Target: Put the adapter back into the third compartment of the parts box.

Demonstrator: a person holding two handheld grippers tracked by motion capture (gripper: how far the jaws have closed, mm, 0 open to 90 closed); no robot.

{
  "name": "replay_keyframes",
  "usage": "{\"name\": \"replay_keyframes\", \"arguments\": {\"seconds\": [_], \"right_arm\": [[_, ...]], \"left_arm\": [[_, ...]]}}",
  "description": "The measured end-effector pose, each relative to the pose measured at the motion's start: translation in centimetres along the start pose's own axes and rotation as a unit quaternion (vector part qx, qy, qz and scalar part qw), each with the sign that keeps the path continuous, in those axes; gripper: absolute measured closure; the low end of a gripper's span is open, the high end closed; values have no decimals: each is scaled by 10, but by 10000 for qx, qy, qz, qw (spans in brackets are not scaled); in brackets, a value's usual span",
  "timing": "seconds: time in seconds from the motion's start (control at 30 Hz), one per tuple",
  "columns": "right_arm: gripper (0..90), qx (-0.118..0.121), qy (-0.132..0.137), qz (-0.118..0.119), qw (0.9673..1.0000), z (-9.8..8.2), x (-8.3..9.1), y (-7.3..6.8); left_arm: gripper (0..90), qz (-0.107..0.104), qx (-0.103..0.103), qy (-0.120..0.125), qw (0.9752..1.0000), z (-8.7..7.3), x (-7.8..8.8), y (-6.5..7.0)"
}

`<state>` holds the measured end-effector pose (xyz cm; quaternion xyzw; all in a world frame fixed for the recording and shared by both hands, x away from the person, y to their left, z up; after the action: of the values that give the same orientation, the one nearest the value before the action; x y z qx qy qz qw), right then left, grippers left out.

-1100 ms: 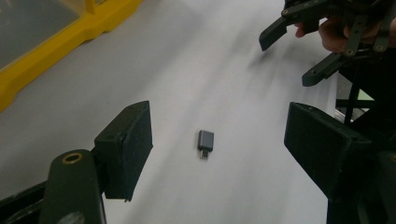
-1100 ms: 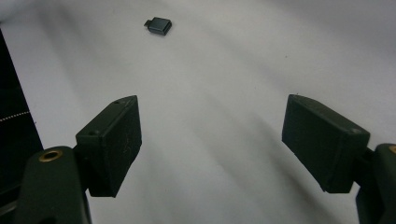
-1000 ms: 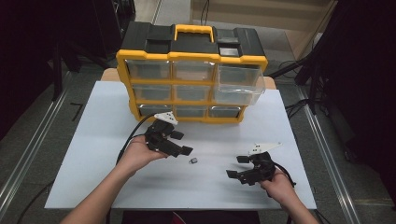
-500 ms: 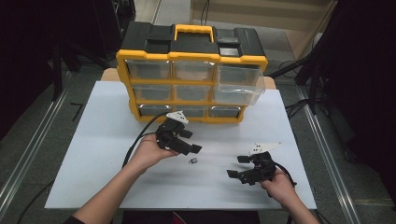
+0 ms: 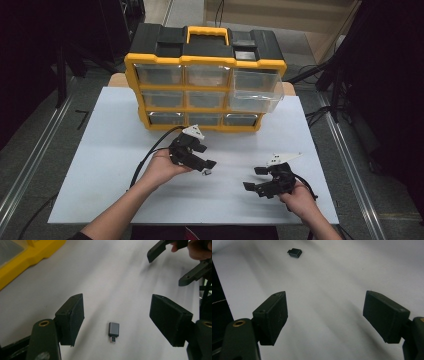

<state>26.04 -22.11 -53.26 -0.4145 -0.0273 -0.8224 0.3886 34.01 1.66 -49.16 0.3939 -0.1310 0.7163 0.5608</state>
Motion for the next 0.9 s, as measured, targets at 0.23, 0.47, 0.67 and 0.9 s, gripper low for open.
{"name": "replay_keyframes", "arguments": {"seconds": [0.23,0.47,0.67,0.9], "right_arm": [[181,-13,-31,5,10000,0,-1,0],[181,11,-45,10,10000,-1,-1,0],[181,14,-51,0,10000,-1,-1,0],[181,4,-60,-7,10000,-1,-1,0]], "left_arm": [[294,-28,-5,-120,9999,-7,-10,1],[294,103,-179,-413,9989,-15,-20,3],[303,130,-224,-458,9986,-19,-26,3],[345,195,-201,-571,9980,-28,-33,1]]}}
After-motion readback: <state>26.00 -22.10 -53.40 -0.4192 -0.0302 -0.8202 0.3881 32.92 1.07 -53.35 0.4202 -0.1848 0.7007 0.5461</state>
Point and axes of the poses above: each handheld gripper's, and its own axes: x roughly backward along the jaws, z roughly out of its top, y roughly to its right, the point moved 5 cm from there along -x, roughly forward along the jaws, and after that the axes turned 2 degrees about -z, right-handed, at the moved point
